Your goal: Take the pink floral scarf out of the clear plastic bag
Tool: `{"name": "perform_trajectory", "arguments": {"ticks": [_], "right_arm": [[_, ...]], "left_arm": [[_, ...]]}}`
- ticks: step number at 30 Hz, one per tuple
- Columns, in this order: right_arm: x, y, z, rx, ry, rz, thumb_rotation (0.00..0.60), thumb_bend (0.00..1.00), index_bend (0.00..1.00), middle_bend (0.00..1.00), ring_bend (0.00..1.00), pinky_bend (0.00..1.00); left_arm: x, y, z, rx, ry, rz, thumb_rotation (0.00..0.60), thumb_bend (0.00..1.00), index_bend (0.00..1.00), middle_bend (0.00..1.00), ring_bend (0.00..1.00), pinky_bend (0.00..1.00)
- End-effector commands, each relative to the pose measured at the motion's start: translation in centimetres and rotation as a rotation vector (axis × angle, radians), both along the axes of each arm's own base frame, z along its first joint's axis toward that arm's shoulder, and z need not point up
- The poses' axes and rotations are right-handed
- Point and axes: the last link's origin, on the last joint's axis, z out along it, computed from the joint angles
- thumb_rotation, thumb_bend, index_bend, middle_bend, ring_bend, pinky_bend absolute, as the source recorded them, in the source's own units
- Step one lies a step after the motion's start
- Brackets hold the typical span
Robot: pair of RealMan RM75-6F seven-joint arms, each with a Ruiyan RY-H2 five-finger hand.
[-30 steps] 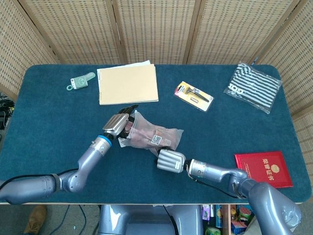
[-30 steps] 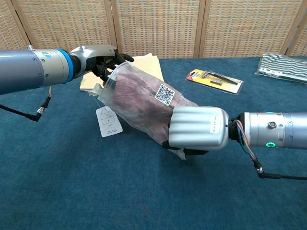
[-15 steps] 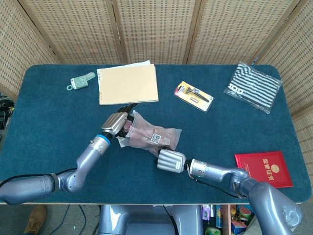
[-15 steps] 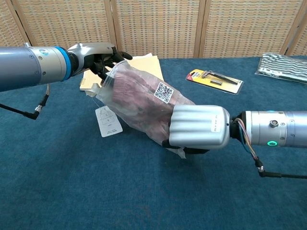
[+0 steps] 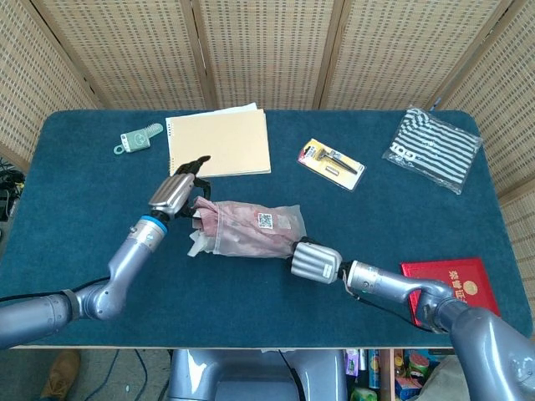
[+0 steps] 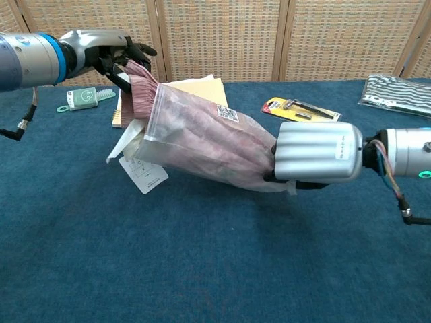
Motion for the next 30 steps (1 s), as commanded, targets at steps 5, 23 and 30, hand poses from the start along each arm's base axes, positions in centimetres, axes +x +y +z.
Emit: {"name": "perform_trajectory", "arguments": {"ticks": [5, 23, 30], "right_arm": [[-2.0, -1.4, 3.9, -0.096, 0.05, -0.03, 0.6, 0.68, 0.82, 0.83, 0.72, 0.95], [-8.4, -4.3, 10.0, -0.299, 0.166, -0.197, 0.6, 0.68, 0.82, 0.83, 0.72, 0.95], [-10.2, -5.2, 11.5, -0.362, 0.189, -0.267, 0.6, 0.68, 0.82, 0.83, 0.72, 0.95]], "left_arm": [[-2.6, 1.2, 5.7, 0.123, 0.025, 0.043, 0.6, 1.0, 0.72, 0.0, 0.0, 0.0], [-14.5, 1.5, 21.4, 0.414, 0.137, 0.249, 0.6, 1.0, 0.72, 0.0, 0.0, 0.0], [-16.9, 0.7, 25.5, 0.479, 0.152, 0.297, 0.6, 1.0, 0.72, 0.0, 0.0, 0.0]]}}
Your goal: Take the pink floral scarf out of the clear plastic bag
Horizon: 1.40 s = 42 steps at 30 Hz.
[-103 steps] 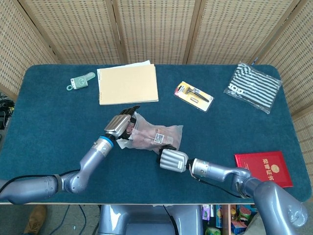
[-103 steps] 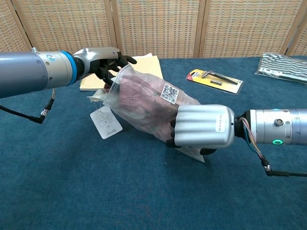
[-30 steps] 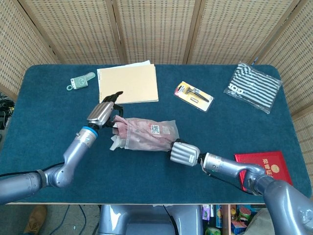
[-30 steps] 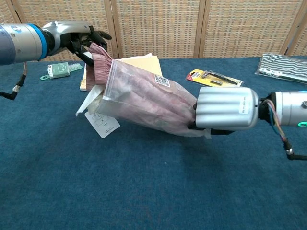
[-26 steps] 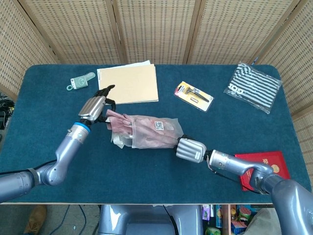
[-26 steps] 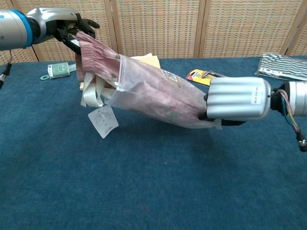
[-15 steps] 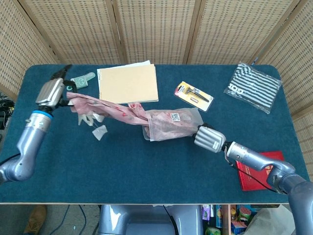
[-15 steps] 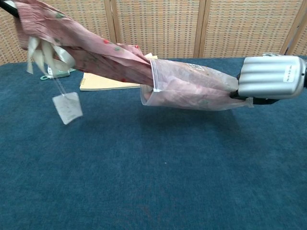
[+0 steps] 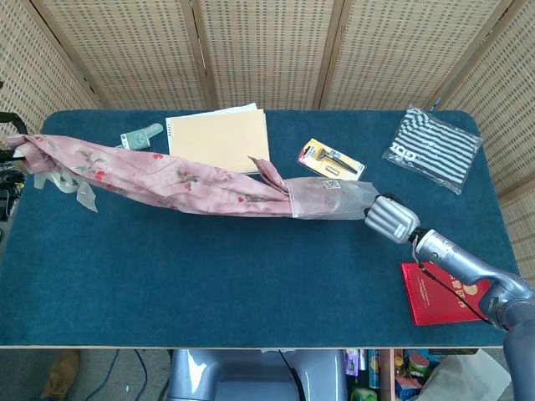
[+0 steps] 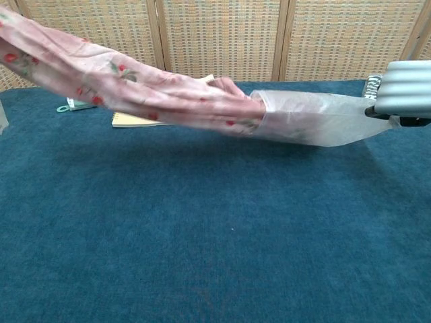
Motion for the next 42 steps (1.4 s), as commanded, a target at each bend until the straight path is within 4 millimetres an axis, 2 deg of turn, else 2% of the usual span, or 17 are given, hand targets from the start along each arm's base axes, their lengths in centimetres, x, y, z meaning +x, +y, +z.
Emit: {"name": "perform_trajectory", "arguments": {"ticks": [1, 7, 15, 16, 19, 23, 27, 31, 34, 35, 36, 37, 38, 39, 40, 41, 42], "right_arm": [[-1.0, -0.2, 0.6, -0.03, 0.006, -0.036, 0.6, 0.67, 0.82, 0.83, 0.72, 0.95], [-2.4, -0.4, 1.5, -0.065, 0.024, -0.078, 0.6, 0.68, 0.82, 0.83, 0.72, 0.95], [-3.8, -0.4, 2.9, -0.108, 0.045, -0.107, 0.6, 0.68, 0.82, 0.84, 0.72, 0.95], [-4.2, -0.3, 3.2, -0.114, 0.049, -0.117, 0.6, 0.68, 0.82, 0.84, 0.72, 0.95], [-4.8, -0.1, 3.7, -0.121, 0.058, -0.129, 0.6, 0.68, 0.82, 0.84, 0.72, 0.95], [-6.0, 0.2, 4.8, -0.145, 0.082, -0.152, 0.6, 0.68, 0.82, 0.84, 0.72, 0.95], [-7.3, 0.7, 5.9, -0.169, 0.1, -0.185, 0.6, 0.68, 0.82, 0.84, 0.72, 0.95], [-8.1, 1.3, 6.2, -0.169, 0.103, -0.198, 0.6, 0.68, 0.82, 0.84, 0.72, 0.95], [-8.3, 1.8, 6.1, -0.163, 0.09, -0.198, 0.6, 0.68, 0.82, 0.83, 0.72, 0.95], [-8.4, 2.1, 6.0, -0.161, 0.076, -0.197, 0.6, 0.68, 0.81, 0.81, 0.72, 0.95], [-8.4, 2.1, 5.9, -0.162, 0.067, -0.198, 0.6, 0.68, 0.77, 0.78, 0.72, 0.93], [-8.4, 2.2, 6.0, -0.17, 0.05, -0.204, 0.6, 0.6, 0.62, 0.68, 0.67, 0.87], [-8.4, 2.3, 6.0, -0.187, 0.032, -0.213, 0.6, 0.42, 0.38, 0.51, 0.53, 0.74], [-8.6, 2.3, 6.1, -0.203, 0.022, -0.223, 0.6, 0.28, 0.23, 0.36, 0.39, 0.61], [-8.9, 2.3, 6.1, -0.23, 0.012, -0.245, 0.6, 0.09, 0.07, 0.17, 0.19, 0.39], [-9.2, 2.4, 6.0, -0.263, -0.001, -0.273, 0.6, 0.0, 0.0, 0.04, 0.05, 0.22], [-9.1, 2.5, 5.8, -0.284, -0.031, -0.291, 0.6, 0.0, 0.0, 0.0, 0.01, 0.14]], "left_arm": [[-1.2, -0.5, 1.6, 0.022, 0.023, 0.02, 0.6, 1.0, 0.72, 0.0, 0.0, 0.0], [-2.5, -0.8, 2.8, 0.041, 0.014, 0.046, 0.6, 1.0, 0.72, 0.0, 0.0, 0.0], [-3.0, -1.1, 4.1, 0.06, 0.025, 0.053, 0.6, 1.0, 0.72, 0.0, 0.0, 0.0], [-6.1, -2.4, 6.7, 0.125, 0.138, 0.119, 0.6, 1.0, 0.72, 0.0, 0.0, 0.0], [-4.3, -1.0, 7.2, 0.136, 0.154, 0.061, 0.6, 1.0, 0.72, 0.0, 0.0, 0.0], [-6.5, -2.2, 8.4, 0.157, 0.139, 0.113, 0.6, 1.0, 0.72, 0.0, 0.0, 0.0], [-7.2, -2.8, 10.1, 0.185, 0.108, 0.133, 0.6, 1.0, 0.72, 0.0, 0.0, 0.0], [-7.8, -3.1, 9.7, 0.169, 0.072, 0.144, 0.6, 1.0, 0.72, 0.0, 0.0, 0.0], [-8.0, -3.1, 8.3, 0.131, 0.057, 0.143, 0.6, 1.0, 0.71, 0.0, 0.0, 0.0], [-7.9, -3.0, 7.3, 0.097, 0.047, 0.137, 0.6, 1.0, 0.66, 0.0, 0.0, 0.0], [-7.8, -3.0, 6.9, 0.082, 0.045, 0.134, 0.6, 0.91, 0.49, 0.0, 0.0, 0.0], [-7.8, -3.0, 6.3, 0.06, 0.045, 0.134, 0.6, 0.71, 0.27, 0.0, 0.0, 0.0], [-7.8, -3.0, 5.8, 0.037, 0.048, 0.136, 0.6, 0.55, 0.14, 0.0, 0.0, 0.0], [-7.7, -3.0, 5.5, 0.022, 0.052, 0.136, 0.6, 0.3, 0.02, 0.0, 0.0, 0.0], [-7.6, -3.0, 5.1, 0.002, 0.057, 0.132, 0.6, 0.16, 0.0, 0.0, 0.0, 0.0], [-7.3, -3.0, 4.6, -0.016, 0.06, 0.123, 0.6, 0.12, 0.0, 0.0, 0.0, 0.0], [-6.9, -3.0, 4.1, -0.026, 0.059, 0.105, 0.6, 0.09, 0.0, 0.0, 0.0, 0.0]]}}
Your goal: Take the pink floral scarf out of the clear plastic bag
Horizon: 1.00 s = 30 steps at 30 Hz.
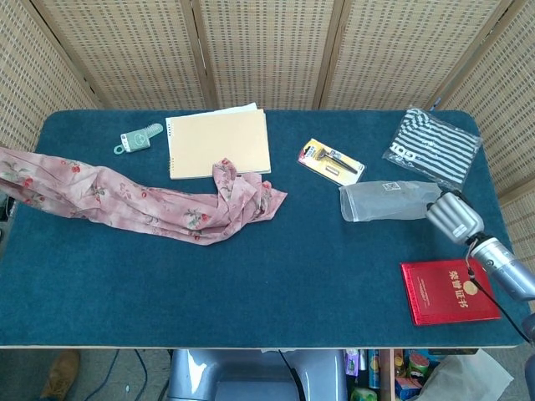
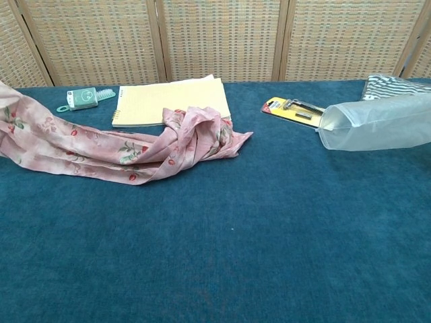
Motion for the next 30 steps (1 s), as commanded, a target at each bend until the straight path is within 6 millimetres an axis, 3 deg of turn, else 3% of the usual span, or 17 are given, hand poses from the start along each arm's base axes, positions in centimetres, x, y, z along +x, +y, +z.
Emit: {"name": "perform_trajectory", "arguments": {"ticks": [1, 5, 14, 21, 30], "right_arm": [[-0.3, 0.4, -0.5, -0.087, -0.076, -0.059, 0.6, 0.0, 0.0, 0.0, 0.0, 0.09], [0.6, 1.2, -0.4, -0.109, -0.141, -0.046, 0.6, 0.0, 0.0, 0.0, 0.0, 0.05], [2.6, 5.7, 2.1, -0.216, -0.441, -0.023, 0.6, 0.0, 0.0, 0.0, 0.0, 0.0], [4.3, 9.7, 2.8, -0.239, -0.68, -0.043, 0.6, 0.0, 0.0, 0.0, 0.0, 0.0], [5.0, 14.0, 1.1, -0.233, -0.909, -0.098, 0.6, 0.0, 0.0, 0.0, 0.0, 0.0]], "left_arm": [[0.8, -0.1, -1.5, -0.042, -0.002, -0.034, 0.6, 0.07, 0.0, 0.0, 0.0, 0.0], [1.7, -0.5, -2.0, -0.051, -0.007, -0.075, 0.6, 0.06, 0.0, 0.0, 0.0, 0.0], [3.8, -3.8, -2.9, -0.067, 0.036, -0.163, 0.6, 0.03, 0.0, 0.0, 0.0, 0.0], [4.5, -8.4, -4.8, -0.08, 0.067, -0.23, 0.6, 0.03, 0.0, 0.0, 0.0, 0.0], [3.1, -15.2, -9.1, -0.055, 0.12, -0.219, 0.6, 0.04, 0.0, 0.0, 0.0, 0.0]]}}
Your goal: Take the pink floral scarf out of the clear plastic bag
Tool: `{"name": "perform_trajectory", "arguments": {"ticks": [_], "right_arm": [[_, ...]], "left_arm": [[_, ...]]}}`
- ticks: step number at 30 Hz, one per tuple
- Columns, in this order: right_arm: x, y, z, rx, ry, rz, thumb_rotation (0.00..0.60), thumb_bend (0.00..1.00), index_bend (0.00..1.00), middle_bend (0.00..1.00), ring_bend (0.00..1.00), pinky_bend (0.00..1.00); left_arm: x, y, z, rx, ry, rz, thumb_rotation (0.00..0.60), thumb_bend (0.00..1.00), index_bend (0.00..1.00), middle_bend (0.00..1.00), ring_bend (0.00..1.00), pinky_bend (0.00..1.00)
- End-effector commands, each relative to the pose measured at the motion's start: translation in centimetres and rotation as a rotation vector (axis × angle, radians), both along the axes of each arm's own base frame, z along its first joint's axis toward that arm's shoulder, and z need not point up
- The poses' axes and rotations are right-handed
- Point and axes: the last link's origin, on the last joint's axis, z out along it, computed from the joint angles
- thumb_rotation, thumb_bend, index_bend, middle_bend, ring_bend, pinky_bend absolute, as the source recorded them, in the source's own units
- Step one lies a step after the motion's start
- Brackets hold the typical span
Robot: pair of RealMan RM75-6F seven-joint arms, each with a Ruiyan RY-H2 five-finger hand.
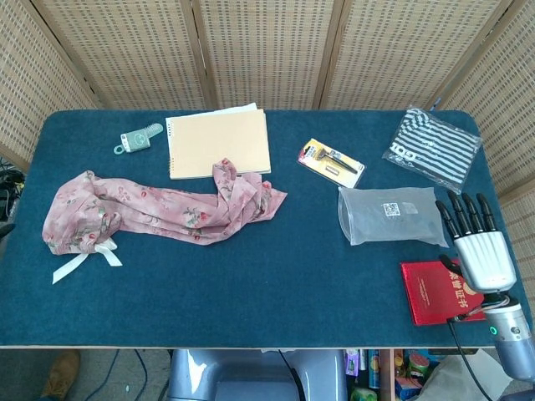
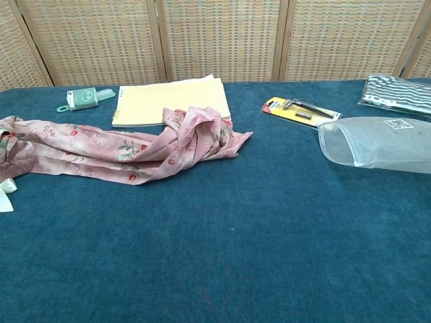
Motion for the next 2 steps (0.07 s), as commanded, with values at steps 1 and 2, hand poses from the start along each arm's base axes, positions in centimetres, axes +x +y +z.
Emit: {"name": "perform_trajectory", "arguments": {"ticks": [1, 2], "right_arm": [[-0.2, 1.66, -0.72, 0.015, -0.06, -0.024, 0.6, 0.0, 0.0, 0.0, 0.0, 0.0], [-0.27, 2.22, -0.97, 0.023, -0.077, -0.034, 0.6, 0.0, 0.0, 0.0, 0.0, 0.0]], "left_arm": [[-0.95, -3.42, -2.72, 0.003, 0.02, 0.028, 0.6, 0.04, 0.0, 0.0, 0.0, 0.0], [-1.21, -4.2, -3.26, 0.01, 0.021, 0.037, 0.6, 0.04, 0.0, 0.0, 0.0, 0.0]]}}
